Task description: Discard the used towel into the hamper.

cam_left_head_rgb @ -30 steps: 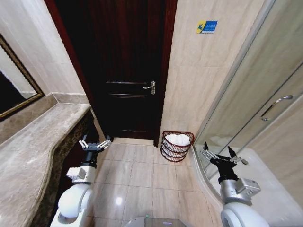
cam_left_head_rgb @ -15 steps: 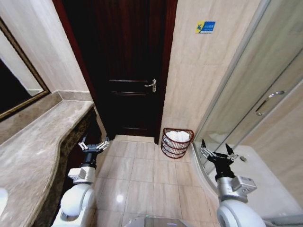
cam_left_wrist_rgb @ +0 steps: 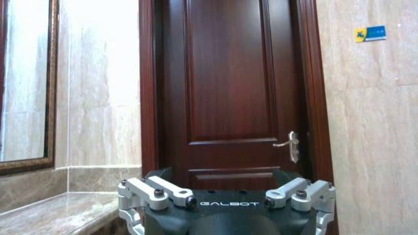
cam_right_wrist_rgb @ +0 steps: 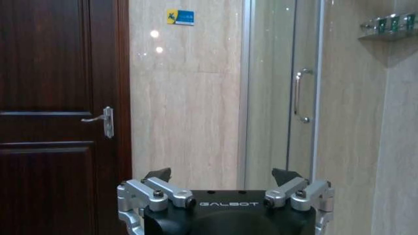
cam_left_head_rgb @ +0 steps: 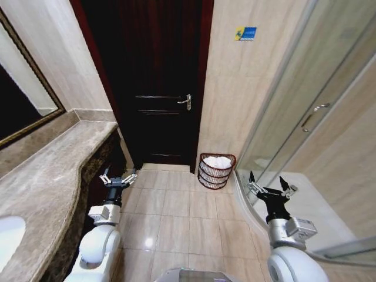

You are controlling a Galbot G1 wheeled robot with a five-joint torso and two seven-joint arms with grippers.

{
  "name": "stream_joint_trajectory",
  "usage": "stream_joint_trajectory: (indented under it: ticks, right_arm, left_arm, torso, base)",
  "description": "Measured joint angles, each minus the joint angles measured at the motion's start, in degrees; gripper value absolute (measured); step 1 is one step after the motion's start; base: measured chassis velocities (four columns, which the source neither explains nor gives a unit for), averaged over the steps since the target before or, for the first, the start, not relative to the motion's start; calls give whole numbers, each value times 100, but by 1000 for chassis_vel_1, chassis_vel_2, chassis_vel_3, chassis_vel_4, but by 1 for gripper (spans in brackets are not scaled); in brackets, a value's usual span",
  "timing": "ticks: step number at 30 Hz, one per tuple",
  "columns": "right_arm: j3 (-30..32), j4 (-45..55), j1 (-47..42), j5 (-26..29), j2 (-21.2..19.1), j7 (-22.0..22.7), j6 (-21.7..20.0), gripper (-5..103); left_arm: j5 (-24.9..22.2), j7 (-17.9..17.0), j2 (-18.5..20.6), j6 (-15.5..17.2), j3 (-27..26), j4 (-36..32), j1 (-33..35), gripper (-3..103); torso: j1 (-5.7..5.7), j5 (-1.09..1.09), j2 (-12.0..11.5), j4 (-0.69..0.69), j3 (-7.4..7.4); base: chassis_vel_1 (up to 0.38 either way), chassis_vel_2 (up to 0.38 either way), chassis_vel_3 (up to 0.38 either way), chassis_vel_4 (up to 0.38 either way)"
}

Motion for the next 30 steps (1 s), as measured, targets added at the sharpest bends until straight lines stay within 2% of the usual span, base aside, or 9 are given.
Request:
stream_joint_trajectory:
  ticks: [9,16,23,30]
  right_arm:
    - [-31,-2,-8,-12,1,12,20,100]
    - [-75,-36,13,-29,22,23,36,100]
    - [0,-132,54,-28,-35,39,187,100]
    - [5,-156,86,-84,-24,44,193,100]
  left_arm:
    - [-3,5,-8,-46,-2,-4,12,100]
    - [7,15,0,71,-2,-75,-16,100]
    - [-56,-13,6,-119,12,51,-89,100]
    - [-188,-54,67,-119,46,53,-88,100]
  torso:
    - [0,1,-7,1,-2]
    - [-1,1,-10,0,-4]
    - [-5,2,-12,1,-6]
    - [-1,1,-16,1,-5]
  base:
    - [125,-101,-115,115]
    - [105,-110,-112,101]
    - [46,-42,-44,44]
    - [0,0,0,0]
